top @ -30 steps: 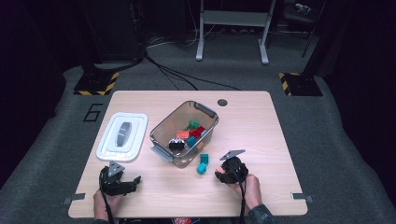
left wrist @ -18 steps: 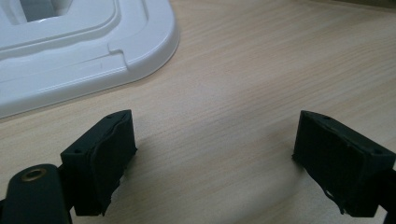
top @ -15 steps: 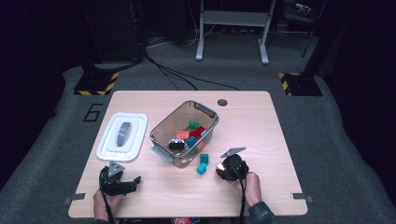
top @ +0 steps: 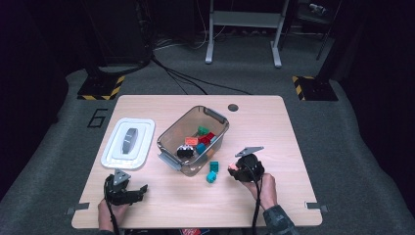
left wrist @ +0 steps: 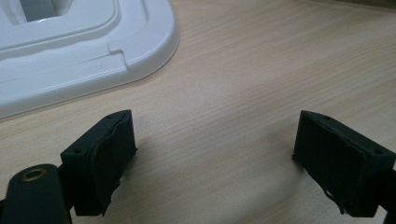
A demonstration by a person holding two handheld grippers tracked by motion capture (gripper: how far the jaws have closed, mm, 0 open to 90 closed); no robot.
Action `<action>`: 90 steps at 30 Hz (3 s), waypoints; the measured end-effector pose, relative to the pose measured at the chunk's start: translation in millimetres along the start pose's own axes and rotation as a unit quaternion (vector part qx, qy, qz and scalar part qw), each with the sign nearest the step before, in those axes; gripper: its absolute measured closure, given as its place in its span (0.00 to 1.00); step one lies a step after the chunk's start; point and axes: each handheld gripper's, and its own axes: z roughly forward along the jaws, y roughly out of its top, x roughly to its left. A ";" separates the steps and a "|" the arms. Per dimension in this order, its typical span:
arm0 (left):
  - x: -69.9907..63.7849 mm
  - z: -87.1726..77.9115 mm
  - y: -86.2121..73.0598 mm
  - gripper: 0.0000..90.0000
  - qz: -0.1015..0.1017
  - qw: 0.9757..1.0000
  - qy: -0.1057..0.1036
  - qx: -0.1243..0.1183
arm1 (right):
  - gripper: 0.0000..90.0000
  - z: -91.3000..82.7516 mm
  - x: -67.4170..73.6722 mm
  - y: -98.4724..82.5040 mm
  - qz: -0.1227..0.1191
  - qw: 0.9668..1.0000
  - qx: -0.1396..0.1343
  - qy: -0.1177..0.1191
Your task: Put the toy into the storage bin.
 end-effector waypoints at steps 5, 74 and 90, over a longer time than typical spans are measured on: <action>0.2 -0.3 0.1 0.14 0.001 1.000 -0.001 0.002 | 0.74 -8.7 -2.9 9.4 -0.001 1.000 -0.012 -0.006; 0.2 -0.5 0.2 0.14 0.000 1.000 -0.001 0.003 | 0.74 -42.5 39.2 151.7 -0.116 0.991 -0.073 -0.004; 0.1 -0.3 0.1 0.14 0.000 1.000 -0.001 0.002 | 0.74 -13.4 52.7 147.9 -0.124 0.991 -0.028 0.028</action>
